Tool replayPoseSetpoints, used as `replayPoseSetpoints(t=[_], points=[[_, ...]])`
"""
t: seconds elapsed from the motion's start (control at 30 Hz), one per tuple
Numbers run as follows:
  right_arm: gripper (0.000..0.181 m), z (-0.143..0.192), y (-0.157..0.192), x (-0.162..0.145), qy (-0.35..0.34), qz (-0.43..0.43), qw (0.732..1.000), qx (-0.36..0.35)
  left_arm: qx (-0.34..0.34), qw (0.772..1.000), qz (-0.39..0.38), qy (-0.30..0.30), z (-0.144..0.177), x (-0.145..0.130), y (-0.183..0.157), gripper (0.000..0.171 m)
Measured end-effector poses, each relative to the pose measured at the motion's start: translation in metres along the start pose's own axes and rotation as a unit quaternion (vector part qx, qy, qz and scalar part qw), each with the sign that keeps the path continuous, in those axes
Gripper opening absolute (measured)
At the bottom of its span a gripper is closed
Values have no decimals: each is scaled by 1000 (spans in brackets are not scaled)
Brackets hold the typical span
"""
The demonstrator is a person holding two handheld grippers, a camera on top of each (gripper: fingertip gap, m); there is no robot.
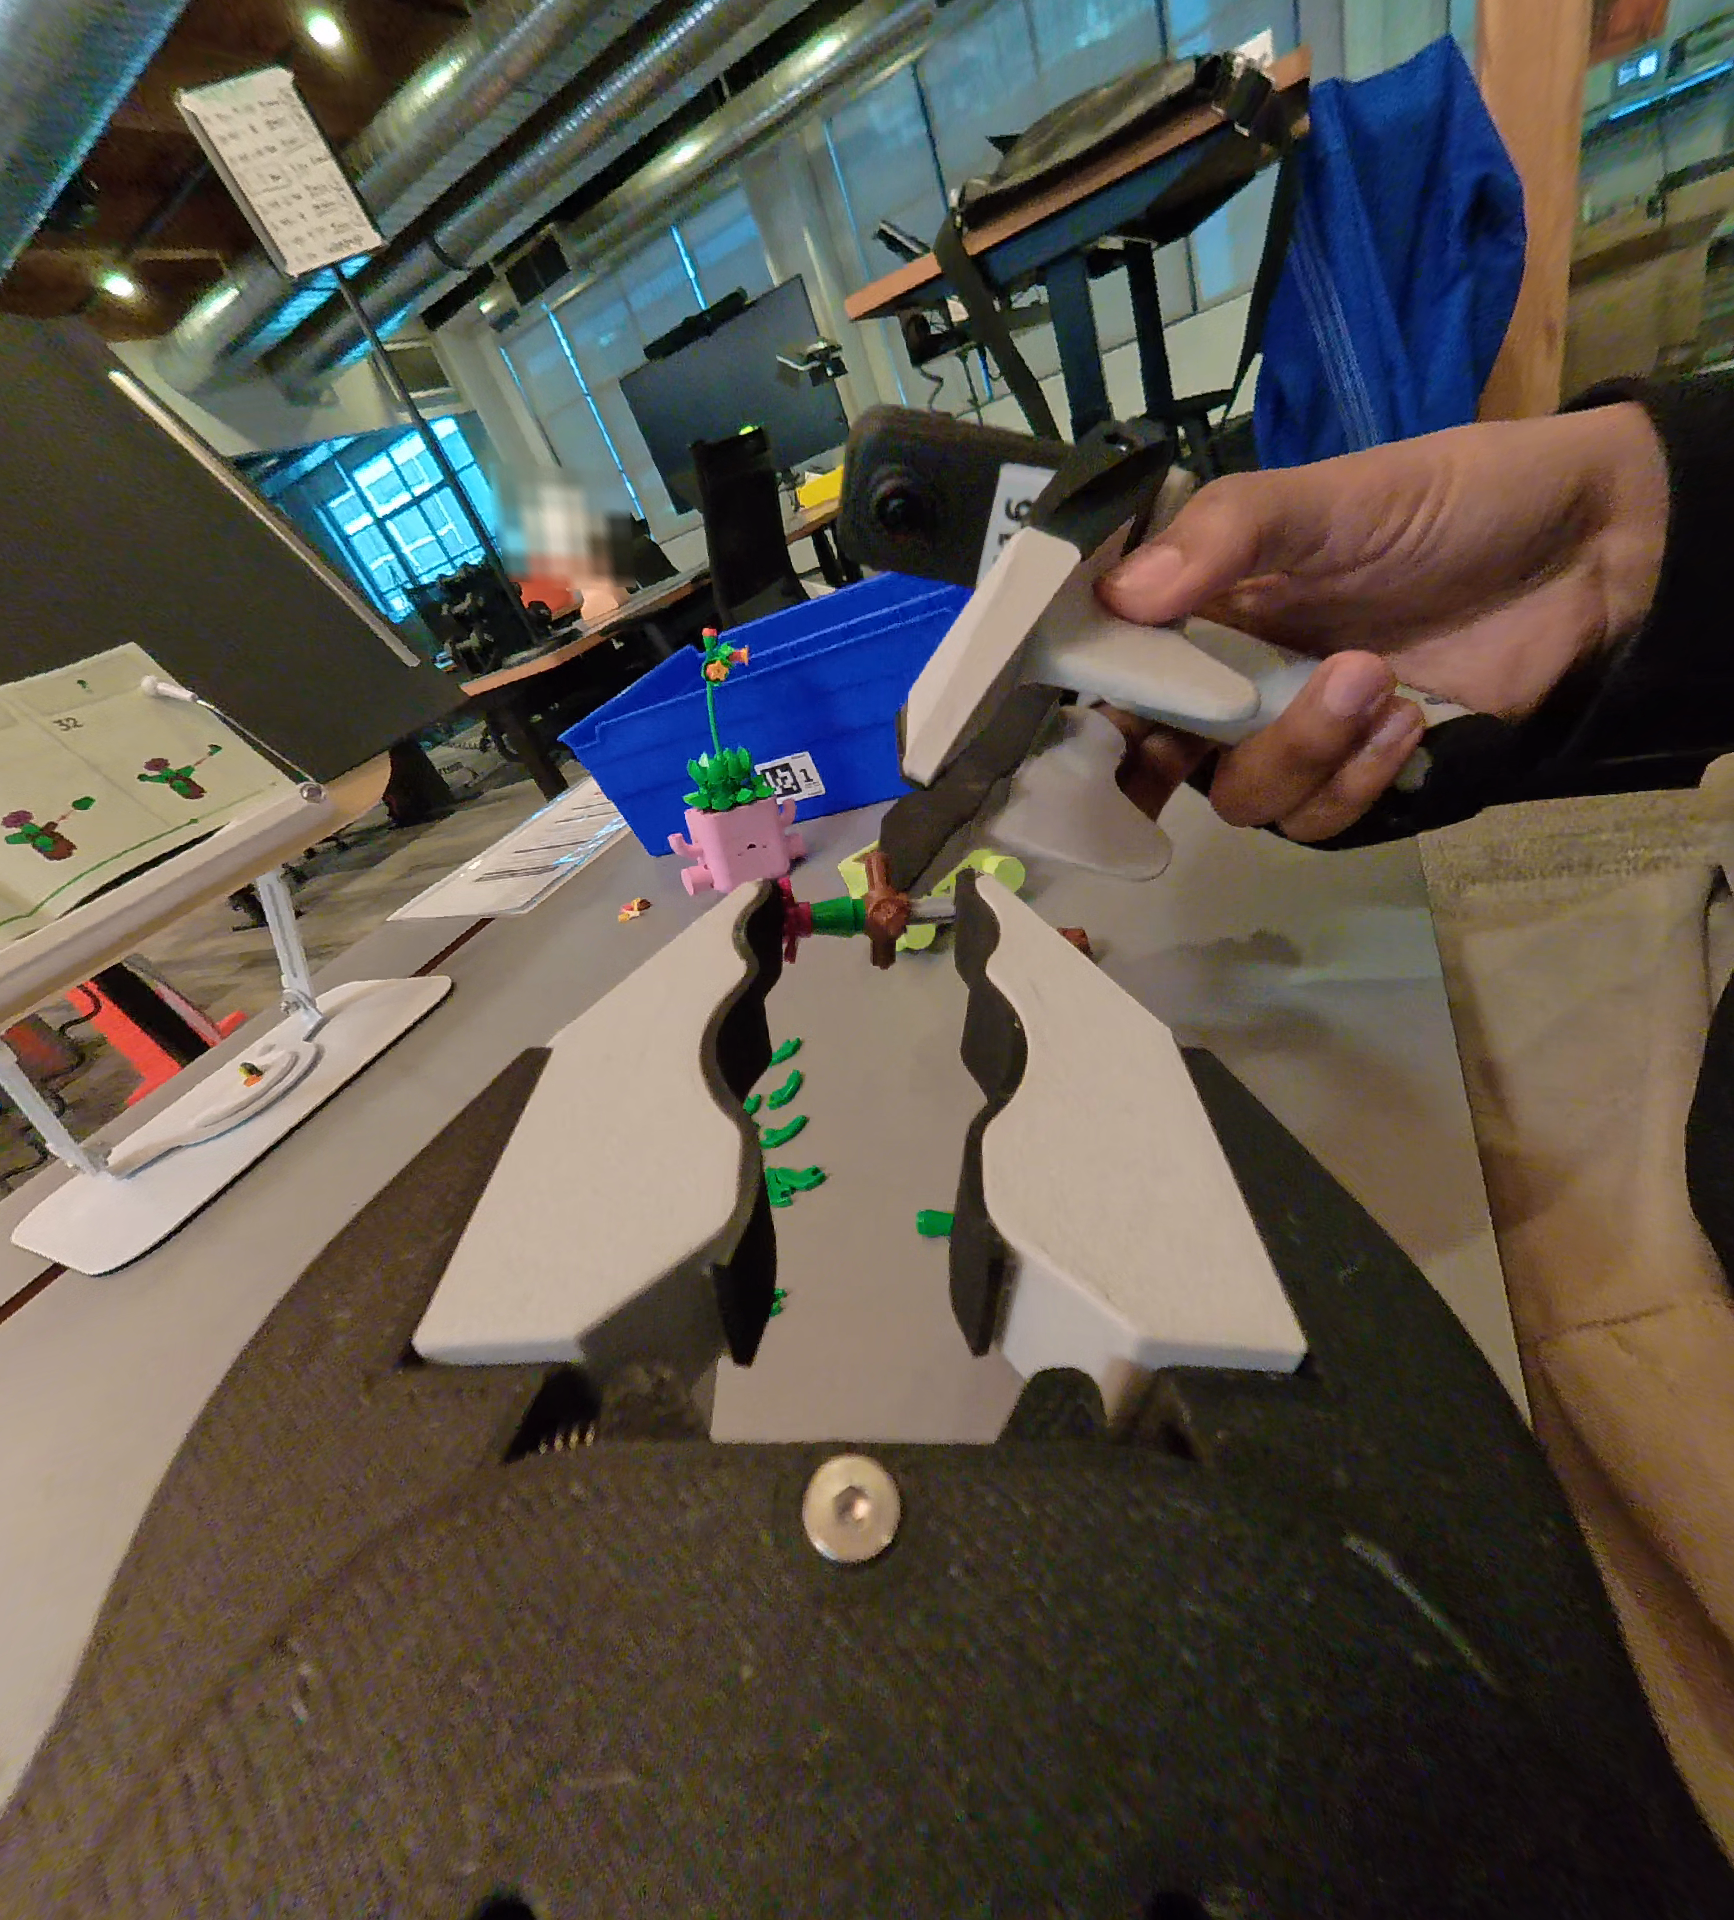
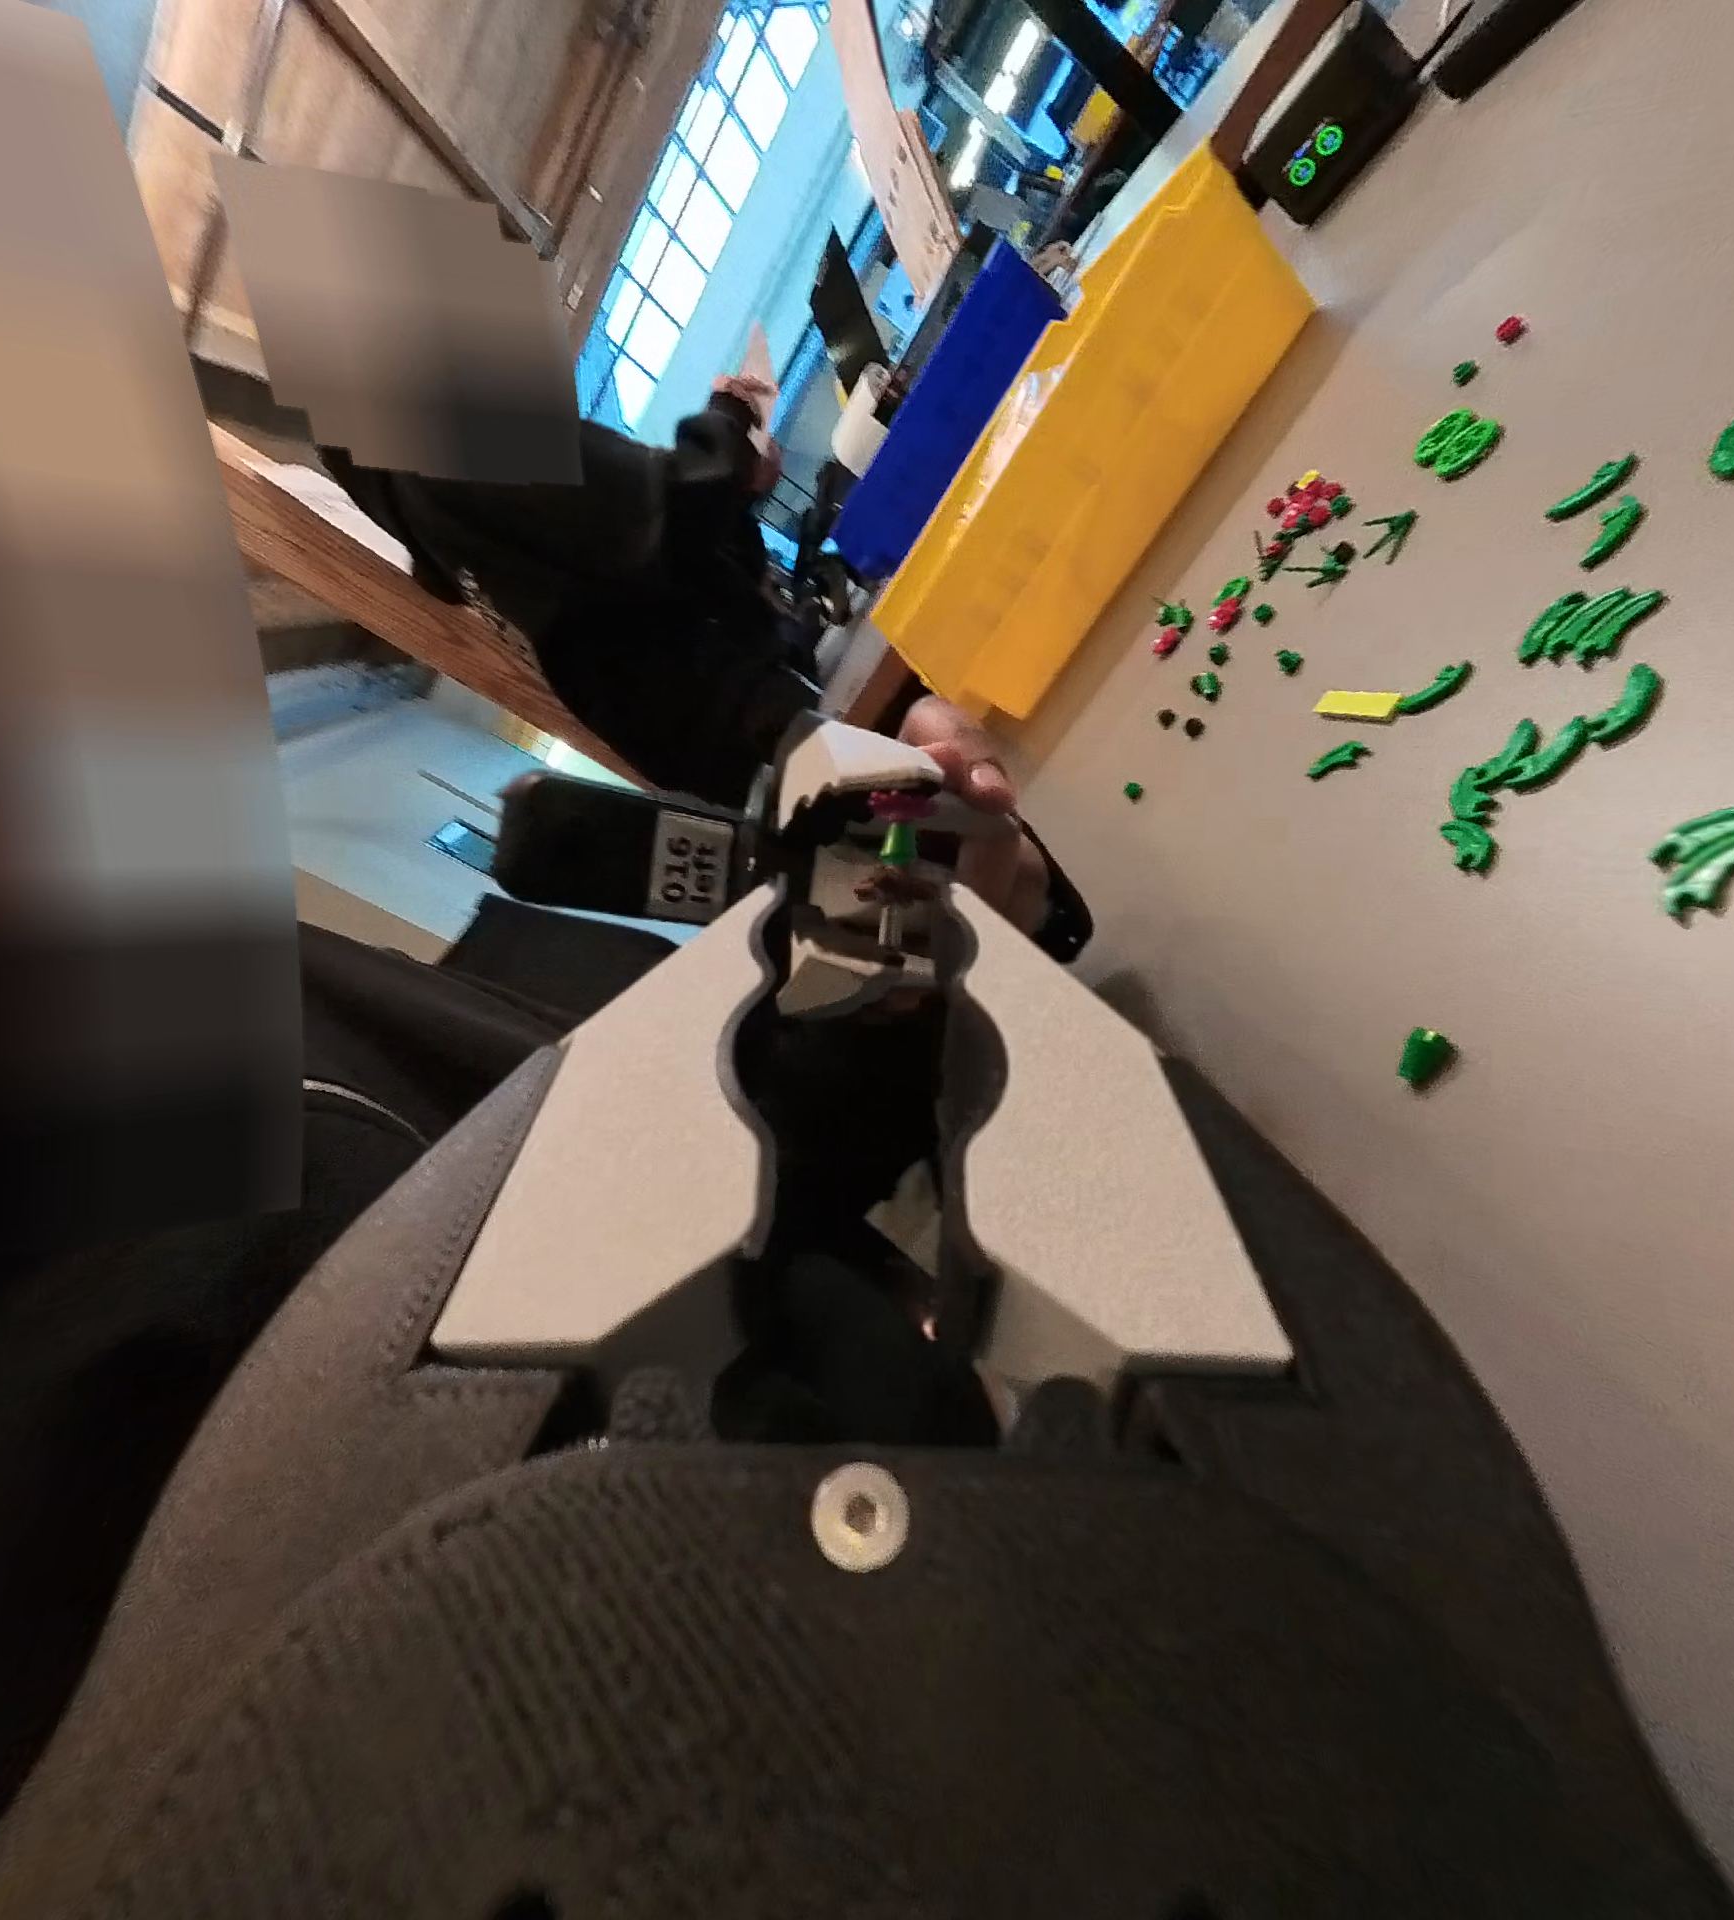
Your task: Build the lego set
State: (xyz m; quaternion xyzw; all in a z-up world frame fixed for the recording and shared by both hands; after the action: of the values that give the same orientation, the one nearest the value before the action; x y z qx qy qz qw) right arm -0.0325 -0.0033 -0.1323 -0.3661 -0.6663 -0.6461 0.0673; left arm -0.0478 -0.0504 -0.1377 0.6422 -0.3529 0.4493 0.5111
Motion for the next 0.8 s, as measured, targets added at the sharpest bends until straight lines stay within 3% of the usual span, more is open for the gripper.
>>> replayPoseSetpoints(t=[0.33,0.8], points=[[19,-12,-9,-13,81,57,992,-73,-23,999,-11,20,-3,-5,-11,31],[18,-15,1,-9,6,-52,997,65,-9,1000,-1,-15,-2,5,-10,32]])
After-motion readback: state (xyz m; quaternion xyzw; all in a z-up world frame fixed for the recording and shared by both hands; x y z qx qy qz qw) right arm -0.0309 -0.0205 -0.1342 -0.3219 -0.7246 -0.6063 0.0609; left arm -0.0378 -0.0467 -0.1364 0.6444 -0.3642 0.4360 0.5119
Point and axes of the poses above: each gripper's, where its closed fingertips meet, z back along the fingers, x out of its top, y = z × x across the jaws, the point moved 3 cm from there along z, back along the fingers, and after that the axes turned 10 degrees about x, right-handed, at the moved point
